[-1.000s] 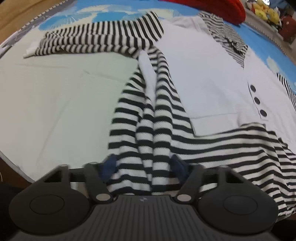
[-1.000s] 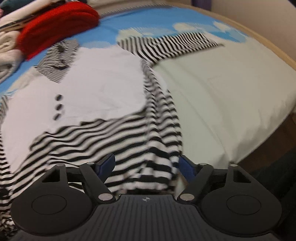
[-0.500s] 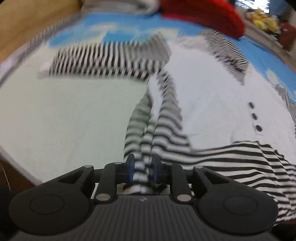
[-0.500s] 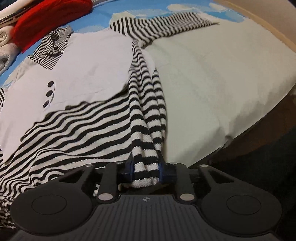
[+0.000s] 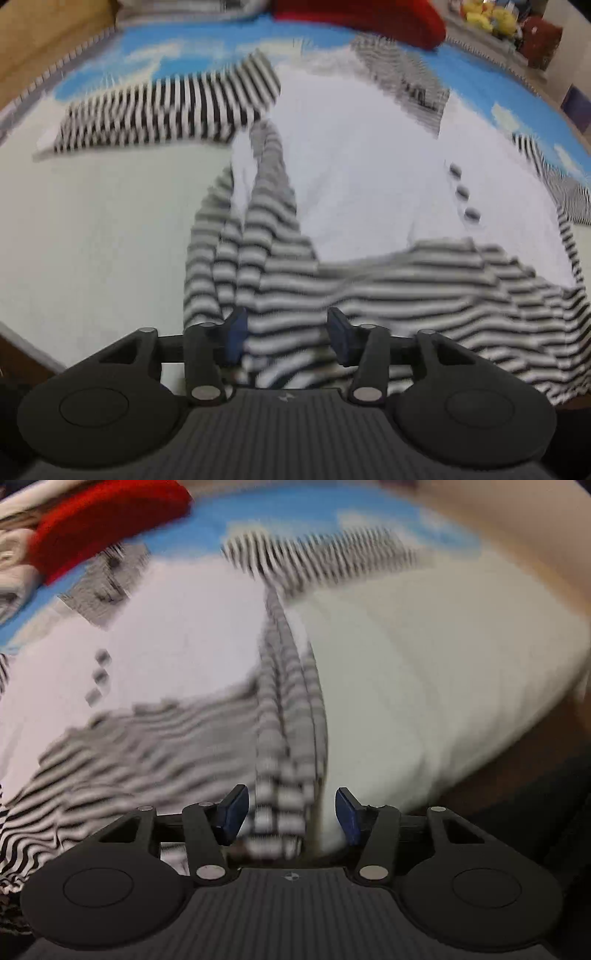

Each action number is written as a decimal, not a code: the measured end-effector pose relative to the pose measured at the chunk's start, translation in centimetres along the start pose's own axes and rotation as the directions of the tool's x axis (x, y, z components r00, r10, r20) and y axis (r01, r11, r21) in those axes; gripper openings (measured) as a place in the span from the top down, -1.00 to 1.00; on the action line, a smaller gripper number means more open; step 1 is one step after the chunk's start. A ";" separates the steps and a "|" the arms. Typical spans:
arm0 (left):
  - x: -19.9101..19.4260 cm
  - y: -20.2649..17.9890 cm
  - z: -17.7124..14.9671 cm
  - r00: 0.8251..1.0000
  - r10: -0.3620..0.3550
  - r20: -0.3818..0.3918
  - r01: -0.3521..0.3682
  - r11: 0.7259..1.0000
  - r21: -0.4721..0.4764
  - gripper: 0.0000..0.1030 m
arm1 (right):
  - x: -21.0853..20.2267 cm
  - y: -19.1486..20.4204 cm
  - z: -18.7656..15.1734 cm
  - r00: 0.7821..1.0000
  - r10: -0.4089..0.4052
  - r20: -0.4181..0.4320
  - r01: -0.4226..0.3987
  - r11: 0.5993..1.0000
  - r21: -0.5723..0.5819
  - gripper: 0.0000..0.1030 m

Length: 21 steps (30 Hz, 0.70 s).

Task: Fold small clothes
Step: 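Grasp the hem with the left gripper while the right gripper grasps the hem too, then lift the hem with both grippers and fold it over toward the hood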

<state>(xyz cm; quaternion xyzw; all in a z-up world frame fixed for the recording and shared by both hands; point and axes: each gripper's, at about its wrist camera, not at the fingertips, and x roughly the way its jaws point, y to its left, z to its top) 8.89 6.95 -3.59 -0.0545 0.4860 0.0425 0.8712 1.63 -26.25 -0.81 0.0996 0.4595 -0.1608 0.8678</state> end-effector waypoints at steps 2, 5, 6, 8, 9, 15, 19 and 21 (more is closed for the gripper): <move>-1.2 -0.1 0.6 0.998 0.001 0.070 0.000 1.000 -0.011 -0.03 | -1.5 0.5 0.6 0.995 0.005 0.103 0.000 0.999 -0.044 -0.03; -3.2 0.1 2.1 0.985 -0.011 0.174 0.016 1.000 -0.023 -0.06 | -3.0 1.1 1.5 0.973 0.070 0.221 -0.057 0.996 -0.065 -0.03; -3.5 -0.1 3.0 0.981 0.002 0.196 0.002 1.000 -0.019 -0.10 | -3.4 1.3 1.8 0.964 0.101 0.247 -0.085 0.993 -0.076 -0.03; -5.1 -0.2 4.5 0.962 0.006 0.272 -0.004 1.000 -0.009 -0.13 | -4.4 1.7 2.3 0.945 0.161 0.284 -0.140 0.986 -0.095 -0.03; -5.8 -0.3 5.3 0.951 -0.004 0.311 0.003 1.000 0.004 -0.14 | -4.8 1.9 2.5 0.935 0.186 0.301 -0.164 0.982 -0.098 -0.03; -9.6 0.6 11.7 0.873 -0.023 0.487 0.002 0.999 0.043 -0.43 | -7.8 2.6 6.1 0.856 0.291 0.428 -0.262 0.957 -0.127 -0.04; -7.7 2.6 16.1 0.865 -0.011 0.502 -0.032 0.997 0.076 -0.43 | -9.8 3.4 10.1 0.805 0.342 0.484 -0.269 0.939 -0.216 -0.06; -5.3 4.8 17.7 0.878 0.017 0.479 -0.062 0.995 0.080 -0.43 | -10.0 3.8 12.3 0.793 0.379 0.477 -0.293 0.924 -0.247 -0.07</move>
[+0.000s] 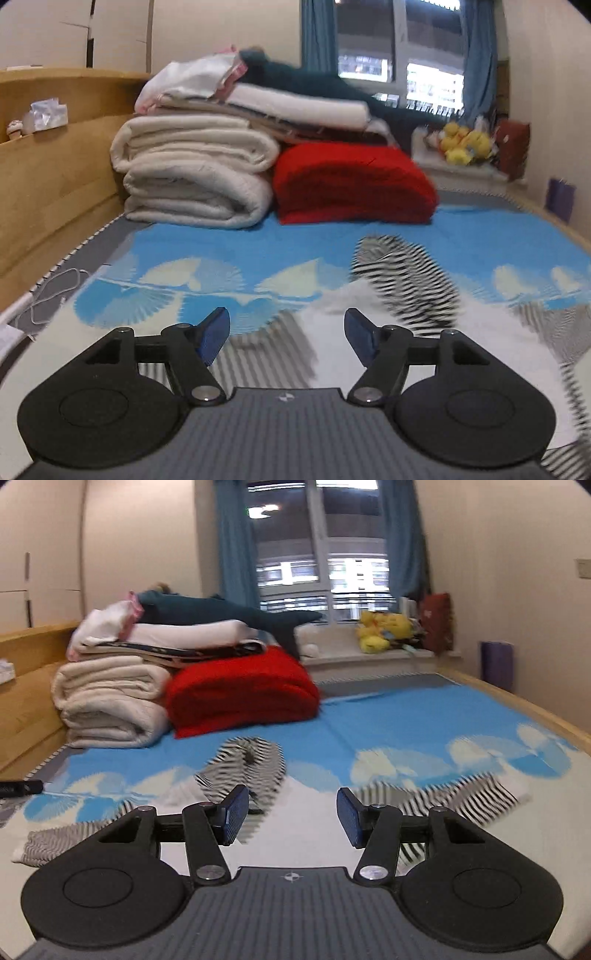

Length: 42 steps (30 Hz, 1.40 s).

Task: Fold small clothes
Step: 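Lift the hem with both grippers and fold it over toward the hood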

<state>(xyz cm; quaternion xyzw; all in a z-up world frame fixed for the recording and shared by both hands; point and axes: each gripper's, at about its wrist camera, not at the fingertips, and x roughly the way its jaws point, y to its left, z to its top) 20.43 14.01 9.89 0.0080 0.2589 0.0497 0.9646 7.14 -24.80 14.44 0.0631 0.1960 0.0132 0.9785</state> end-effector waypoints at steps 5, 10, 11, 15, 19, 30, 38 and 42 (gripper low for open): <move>7.2 6.3 -2.7 0.990 0.108 -0.088 -0.110 0.994 -0.017 0.00 | 3.5 0.2 2.6 1.000 0.012 0.006 -0.012 0.996 -0.085 -0.07; 13.1 15.0 -6.8 0.927 0.080 -0.366 -0.202 0.930 -0.308 0.53 | 7.7 2.5 3.5 0.998 0.048 -0.044 -0.055 0.984 -0.168 -0.07; 13.7 16.3 -7.3 0.923 0.076 -0.378 -0.210 0.921 -0.328 0.53 | 8.8 3.0 3.7 0.997 0.062 -0.052 -0.070 0.982 -0.178 -0.06; 15.0 20.4 -8.1 0.911 0.093 -0.402 -0.263 0.882 -0.390 0.41 | 12.7 5.3 3.8 0.990 0.121 -0.065 -0.132 0.969 -0.207 -0.04; 15.9 24.8 -9.9 0.898 0.027 -0.438 -0.309 0.748 -0.587 0.08 | 15.7 5.7 1.9 0.986 0.126 -0.108 -0.144 0.974 -0.175 0.01; 17.7 27.9 -10.7 0.857 0.055 -0.512 -0.441 0.593 -0.674 0.89 | 19.4 7.2 1.3 0.969 0.140 -0.206 -0.164 0.981 -0.107 0.47; 12.3 16.8 -1.4 0.953 0.218 -0.210 -0.294 0.832 -0.470 0.94 | 19.3 6.5 0.4 0.964 0.103 -0.246 -0.132 0.986 -0.105 0.66; 9.3 5.6 1.1 0.993 -0.112 -0.034 0.090 0.918 -0.386 0.94 | 18.7 5.6 -0.5 0.949 0.095 -0.302 -0.115 0.992 -0.050 0.78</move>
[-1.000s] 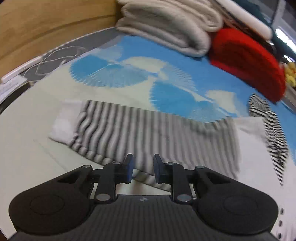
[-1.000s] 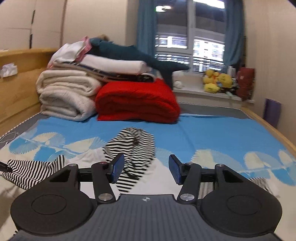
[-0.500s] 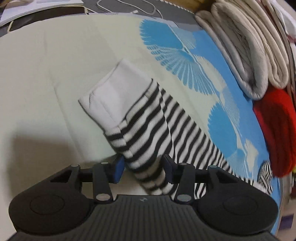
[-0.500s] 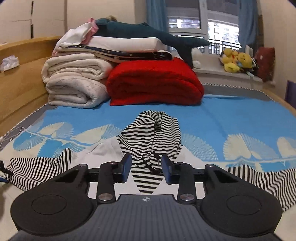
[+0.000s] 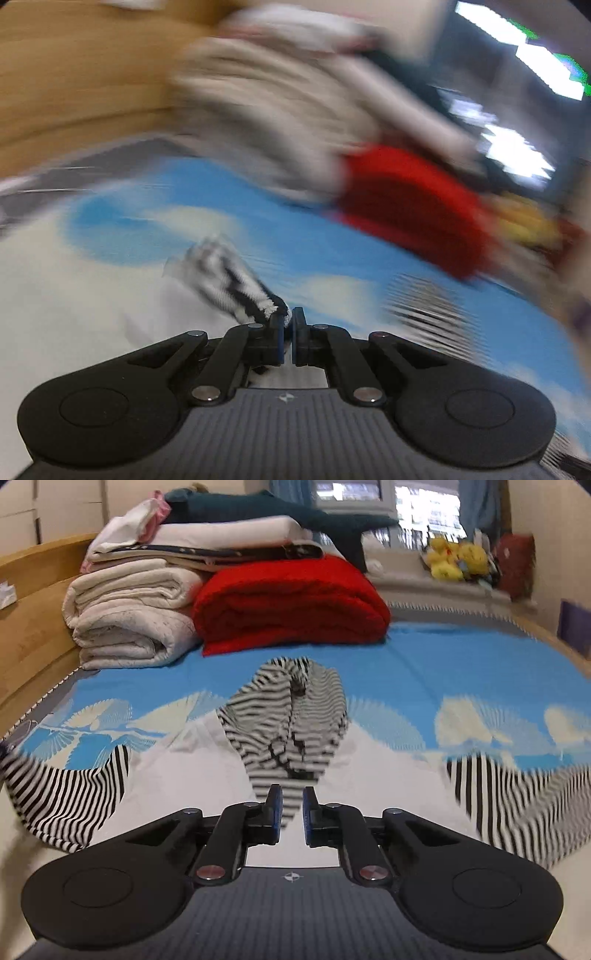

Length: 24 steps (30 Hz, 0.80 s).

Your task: Fold small clothes

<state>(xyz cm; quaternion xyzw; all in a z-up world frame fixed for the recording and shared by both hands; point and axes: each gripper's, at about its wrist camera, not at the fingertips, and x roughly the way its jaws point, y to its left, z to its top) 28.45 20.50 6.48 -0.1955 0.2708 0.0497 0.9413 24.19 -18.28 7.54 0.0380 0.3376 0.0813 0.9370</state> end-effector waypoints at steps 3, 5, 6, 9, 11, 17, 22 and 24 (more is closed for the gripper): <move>0.6 -7.2 -3.6 0.913 -0.337 -0.228 0.354 0.934 0.038 0.70 | 0.0 -0.5 -1.0 0.999 -0.011 -0.048 0.013 0.999 0.030 0.76; 0.7 -8.9 -5.5 0.891 -0.345 -0.294 0.371 0.928 0.036 0.60 | 0.1 -1.1 -1.5 0.997 -0.013 -0.079 0.018 0.997 0.069 0.74; 1.0 -8.7 -6.1 0.899 -0.319 -0.300 0.335 0.942 0.004 0.55 | 0.2 -1.5 -1.7 0.995 -0.009 -0.095 0.018 0.995 0.100 0.67; 2.3 -6.4 -6.3 0.936 -0.177 -0.303 0.163 0.984 -0.070 0.52 | 0.5 -2.6 -2.3 0.992 0.006 -0.126 0.020 0.979 0.201 0.54; 2.6 -5.2 -6.0 0.960 -0.045 -0.277 0.037 0.999 -0.036 0.51 | 0.6 -3.0 -2.7 0.991 0.011 -0.136 0.021 0.972 0.233 0.54; 4.6 -4.3 -6.0 0.959 0.032 -0.281 -0.038 0.999 -0.019 0.51 | 2.6 -3.7 -3.1 0.982 0.017 -0.186 0.043 0.949 0.312 0.32; 6.3 -3.9 -5.3 0.955 0.056 -0.290 -0.070 0.997 -0.038 0.51 | 6.2 -5.9 -4.3 0.962 0.028 -0.271 0.109 0.873 0.475 0.31; 6.9 -3.9 -4.9 0.956 0.062 -0.286 -0.075 0.997 -0.034 0.51 | 7.5 -6.7 -4.8 0.948 0.035 -0.318 0.150 0.829 0.539 0.30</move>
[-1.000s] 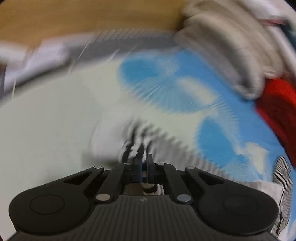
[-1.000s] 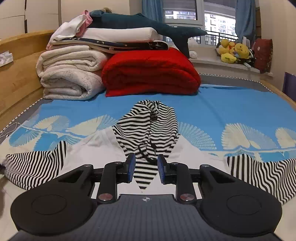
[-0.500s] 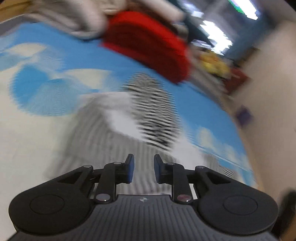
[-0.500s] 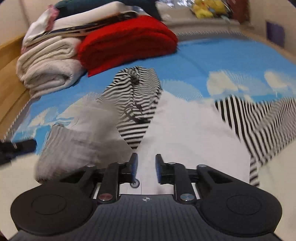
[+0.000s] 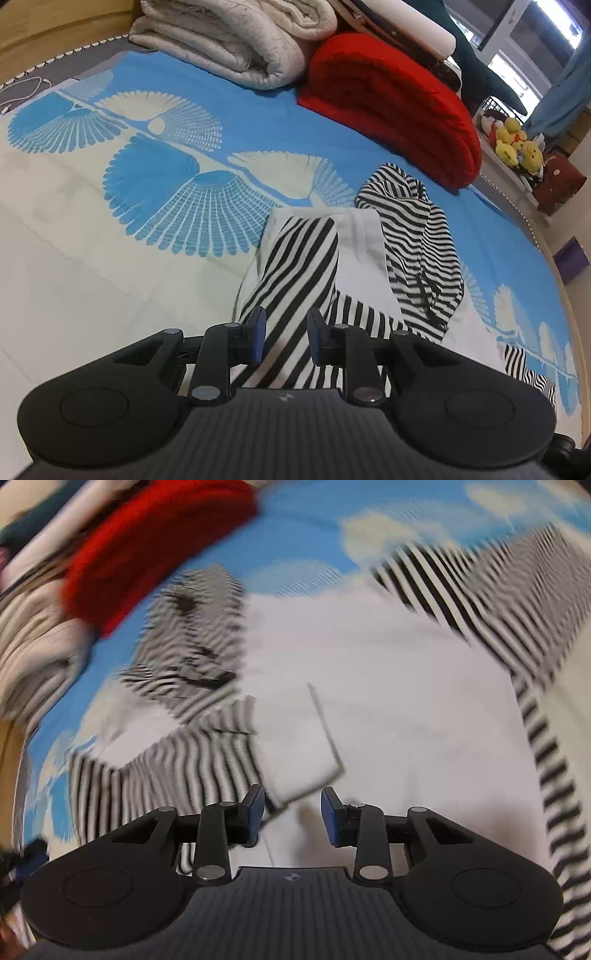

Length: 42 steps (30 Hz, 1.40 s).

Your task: Fold small clothes

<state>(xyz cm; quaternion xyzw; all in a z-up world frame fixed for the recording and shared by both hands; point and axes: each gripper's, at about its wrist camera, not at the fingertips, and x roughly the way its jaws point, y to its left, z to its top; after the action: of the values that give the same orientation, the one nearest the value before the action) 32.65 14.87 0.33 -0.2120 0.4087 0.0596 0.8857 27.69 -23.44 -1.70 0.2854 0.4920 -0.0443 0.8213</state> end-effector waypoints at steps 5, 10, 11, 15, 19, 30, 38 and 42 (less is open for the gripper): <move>1.3 -0.8 0.8 1.000 0.015 0.010 -0.016 0.999 0.047 0.51 | 3.1 -0.5 1.2 0.999 -0.019 -0.046 0.023 0.996 0.090 0.30; 1.9 -0.4 1.6 0.999 0.037 0.018 -0.038 0.998 0.041 0.51 | 4.1 -0.6 1.7 0.997 -0.071 -0.022 0.073 0.989 0.126 0.85; 1.9 -0.3 1.8 0.999 0.041 0.019 -0.042 0.998 0.036 0.51 | 3.9 -0.3 1.8 0.997 -0.076 -0.005 0.076 0.991 0.111 0.88; 2.1 -0.3 2.1 0.999 0.045 0.021 -0.046 0.998 0.043 0.51 | 0.9 1.3 2.7 0.985 0.037 0.167 -0.043 0.999 0.033 0.90; 2.7 -1.2 1.6 1.000 0.019 -0.017 -0.018 0.997 0.074 0.51 | -4.8 3.5 2.2 0.872 0.139 0.469 -0.061 0.982 -0.178 0.90; 7.0 -2.8 -2.9 0.964 0.000 -0.265 0.059 0.975 0.214 0.46 | -0.7 -1.2 3.3 0.926 -0.231 0.299 0.240 0.971 0.006 0.61; 6.9 -3.3 -3.6 0.967 0.042 -0.253 0.023 0.968 0.250 0.58 | 3.9 -2.7 3.2 0.986 -0.158 -0.049 0.159 0.987 0.005 0.26; 8.0 -3.5 -4.3 0.954 0.037 -0.299 0.032 0.974 0.223 0.52 | 2.6 -2.2 4.0 0.990 -0.141 0.006 0.141 0.990 -0.018 0.23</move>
<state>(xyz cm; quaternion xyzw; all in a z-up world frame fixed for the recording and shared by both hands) 35.91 9.38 -6.98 -0.1162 0.5432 -0.0192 0.8313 31.42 -26.79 -3.34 0.2421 0.5096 -0.0985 0.8198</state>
